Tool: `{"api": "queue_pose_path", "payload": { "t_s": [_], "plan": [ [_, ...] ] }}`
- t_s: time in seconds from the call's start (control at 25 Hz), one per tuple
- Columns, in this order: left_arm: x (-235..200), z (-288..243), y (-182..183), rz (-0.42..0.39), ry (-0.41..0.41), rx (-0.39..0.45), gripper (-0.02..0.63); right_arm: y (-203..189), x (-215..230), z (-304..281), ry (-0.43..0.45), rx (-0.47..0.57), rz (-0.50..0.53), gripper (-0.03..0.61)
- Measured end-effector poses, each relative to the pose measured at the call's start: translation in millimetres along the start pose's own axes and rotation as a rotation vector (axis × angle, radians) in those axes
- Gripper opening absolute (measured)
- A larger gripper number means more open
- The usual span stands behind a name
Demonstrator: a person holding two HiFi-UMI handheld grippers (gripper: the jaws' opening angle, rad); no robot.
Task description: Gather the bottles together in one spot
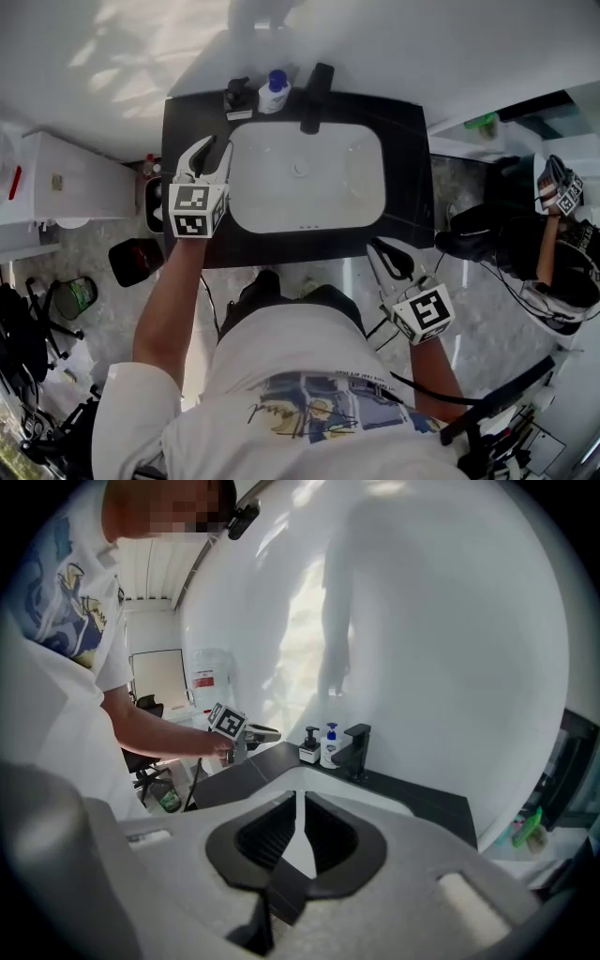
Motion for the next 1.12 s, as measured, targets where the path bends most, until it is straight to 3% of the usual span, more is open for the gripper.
{"api": "queue_pose_path", "payload": {
  "t_s": [0.2, 0.36, 0.68, 0.84, 0.96, 1.12],
  "plan": [
    [19.6, 57.3, 0.2, -0.037, -0.034, -0.019, 0.003, -2.2, -7.1, 9.8, 0.033, 0.041, 0.042, 0.002],
    [44.6, 98.9, -5.4, -0.047, -0.046, -0.063, 0.002, -11.1, -7.4, 31.1, 0.049, 0.069, 0.056, 0.002],
    [141.5, 196.0, -2.9, -0.013, -0.232, -0.1, 0.002, -40.1, -25.3, 75.4, 0.108, 0.109, 0.077, 0.002],
    [192.7, 242.2, -2.5, -0.043, -0.315, -0.107, 0.002, -53.6, -42.9, 101.6, 0.127, 0.142, 0.086, 0.002],
    [224.9, 267.3, 3.5, -0.065, -0.357, -0.108, 0.002, -63.1, -54.4, 117.3, 0.151, 0.149, 0.099, 0.002],
    [262.1, 298.8, -4.7, -0.034, -0.403, -0.106, 0.002, -80.2, -68.3, 137.0, 0.176, 0.162, 0.108, 0.002]
  ]
}}
Point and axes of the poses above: the fingertips, and each gripper's own axes: z backward along the fingers, x to its right, y out of its top, the point moved 5 cm from there along z, backward along the fingers, and after that the axes turned 12 degrees about y, right-handed, at the moved point
